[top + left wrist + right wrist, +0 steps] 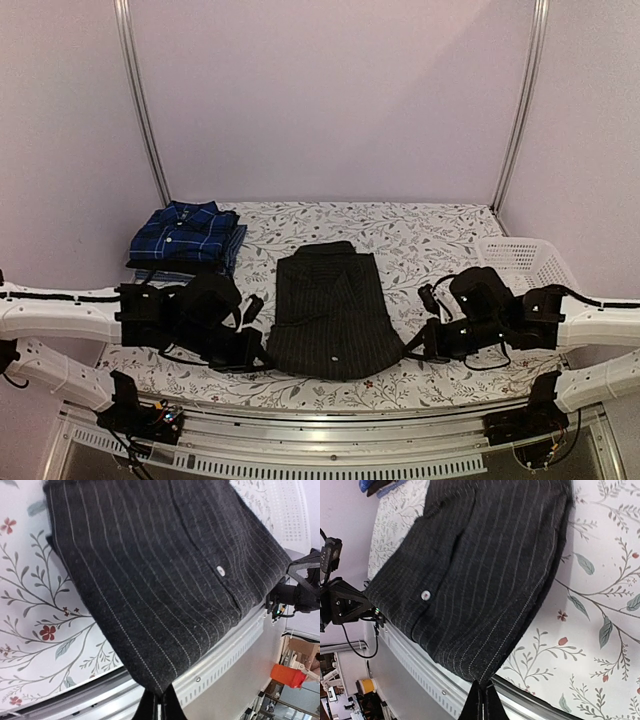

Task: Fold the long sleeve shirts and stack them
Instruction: Pick up the 2/3-rectangle-folded shirt from the center of the board, then fold the 2/3-rectangle-folded shirt at the center of the board.

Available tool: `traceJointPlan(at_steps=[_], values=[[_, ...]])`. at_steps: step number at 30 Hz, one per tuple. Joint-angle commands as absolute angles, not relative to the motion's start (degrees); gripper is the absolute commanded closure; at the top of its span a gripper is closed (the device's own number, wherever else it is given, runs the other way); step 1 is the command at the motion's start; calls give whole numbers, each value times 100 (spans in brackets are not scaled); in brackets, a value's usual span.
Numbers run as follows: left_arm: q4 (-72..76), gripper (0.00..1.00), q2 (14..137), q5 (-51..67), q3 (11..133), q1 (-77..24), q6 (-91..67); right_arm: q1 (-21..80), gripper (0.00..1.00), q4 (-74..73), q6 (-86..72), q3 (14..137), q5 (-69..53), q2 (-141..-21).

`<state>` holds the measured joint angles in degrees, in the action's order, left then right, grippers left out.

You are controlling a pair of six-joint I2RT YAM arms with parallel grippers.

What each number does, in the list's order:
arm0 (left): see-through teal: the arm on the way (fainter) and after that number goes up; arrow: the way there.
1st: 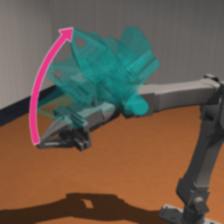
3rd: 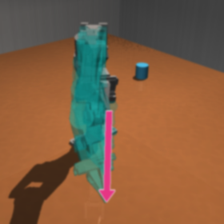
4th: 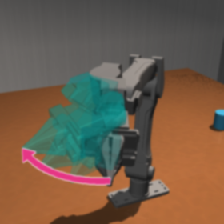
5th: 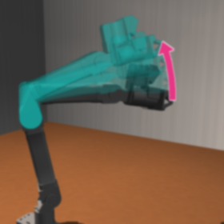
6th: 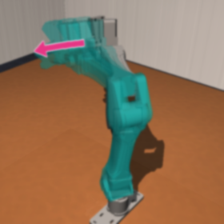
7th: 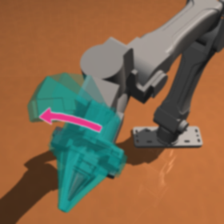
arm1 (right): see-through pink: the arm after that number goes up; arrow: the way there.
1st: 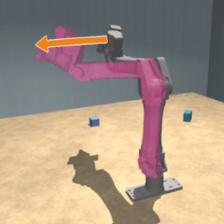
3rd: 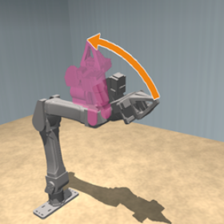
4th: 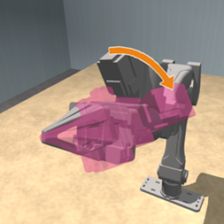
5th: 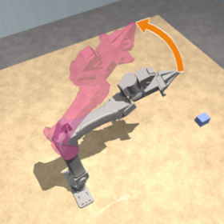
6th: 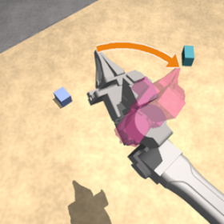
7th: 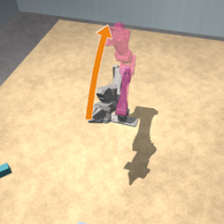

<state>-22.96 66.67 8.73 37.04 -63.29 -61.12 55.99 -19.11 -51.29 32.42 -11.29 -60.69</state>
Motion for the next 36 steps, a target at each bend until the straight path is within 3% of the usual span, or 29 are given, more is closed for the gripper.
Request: traceJointPlan(at_steps=[1, 9, 14, 18, 35, 36], values=[[-3514, 100, 6405, 336, 4786, -6083, -5975, 5528, 100, -2776, -5166, 4409, -551, -5784], [-2251, 100, 8097, 1632, 5708, -3379, -4135, 3606, 100, -1656, -3444, 6240, -1338, -8407], [-1721, 100, 10176, 2259, 6832, -2631, -3556, 3089, 100, -1296, -3138, 7601, -1593, -10746], [-1469, 100, 11369, 2725, 7472, -2403, -3462, 2887, 100, -1361, -3125, 8274, -1734, -11917], [-1622, 100, 11479, 2547, 7897, -2261, -3562, 2735, 100, -1318, -3086, 8121, -1409, -11585], [-1640, 94, 11498, 2503, 7918, -2237, -3566, 2712, 100, -1318, -3065, 8143, -1432, -11595]])
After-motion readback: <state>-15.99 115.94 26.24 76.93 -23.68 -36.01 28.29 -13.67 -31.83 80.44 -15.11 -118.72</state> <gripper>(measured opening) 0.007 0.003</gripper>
